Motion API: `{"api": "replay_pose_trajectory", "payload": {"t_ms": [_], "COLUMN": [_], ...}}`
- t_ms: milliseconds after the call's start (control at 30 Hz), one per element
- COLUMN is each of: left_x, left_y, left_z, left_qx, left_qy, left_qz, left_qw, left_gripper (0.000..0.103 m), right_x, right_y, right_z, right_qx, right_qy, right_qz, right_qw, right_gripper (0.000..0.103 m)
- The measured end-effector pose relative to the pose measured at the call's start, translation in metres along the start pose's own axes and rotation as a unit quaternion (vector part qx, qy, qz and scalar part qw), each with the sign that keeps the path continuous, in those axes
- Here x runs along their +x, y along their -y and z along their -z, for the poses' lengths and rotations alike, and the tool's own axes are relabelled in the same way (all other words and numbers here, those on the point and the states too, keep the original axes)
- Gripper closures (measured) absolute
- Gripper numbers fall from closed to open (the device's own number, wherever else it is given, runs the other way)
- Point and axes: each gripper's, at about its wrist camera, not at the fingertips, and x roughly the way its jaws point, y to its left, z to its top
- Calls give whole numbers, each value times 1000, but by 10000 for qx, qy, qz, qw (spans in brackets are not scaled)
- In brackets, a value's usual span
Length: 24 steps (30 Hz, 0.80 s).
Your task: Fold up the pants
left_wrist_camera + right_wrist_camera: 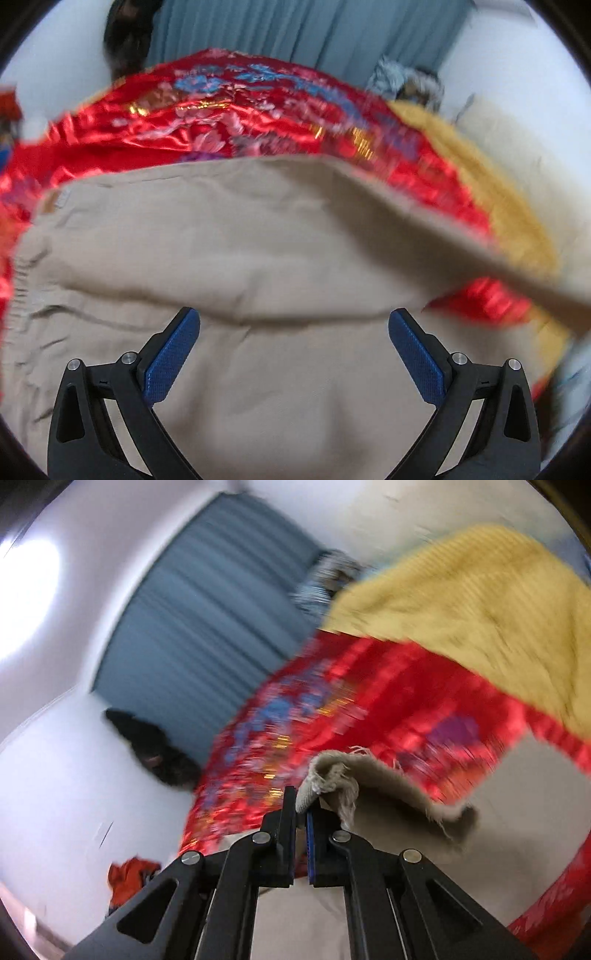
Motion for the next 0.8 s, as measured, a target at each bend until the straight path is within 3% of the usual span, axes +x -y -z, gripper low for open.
{"api": "replay_pose_trajectory", "payload": {"t_ms": [133, 200, 433, 500, 533, 567, 667, 800], "left_x": [23, 38, 66, 65, 66, 69, 61, 21], "left_y": [-21, -24, -19, -21, -22, -24, -21, 4], "left_z": [-27, -35, -49, -51, -52, -51, -45, -58], "left_qx": [-1216, -1535, -1800, -1806, -1779, -1757, -1509, -1103], "left_qy": [-224, -342, -490, -445, -518, -657, -656, -249], "left_qz": [818, 957, 1053, 1077, 1057, 950, 667, 535], "left_qw": [9890, 9829, 9768, 9766, 9770, 9776, 9841, 9921], "left_gripper": [1, 1, 2, 23, 75, 99, 100, 100], "right_x": [-36, -54, -109, -120, -122, -123, -113, -55], "right_y": [-24, -28, -23, -23, -21, -15, 6, 42], "right_z": [17, 26, 46, 48, 49, 49, 44, 15], "right_qx": [-310, -341, -445, -516, -540, -581, -579, -616], "right_qy": [45, 80, 8, -69, -119, -160, -344, -947], "right_qz": [-310, -471, -747, -799, -856, -843, -559, 373], "right_qw": [9990, 9983, 9962, 9954, 9948, 9946, 9962, 9929], "right_gripper": [98, 98, 98, 98, 98, 98, 98, 98]}}
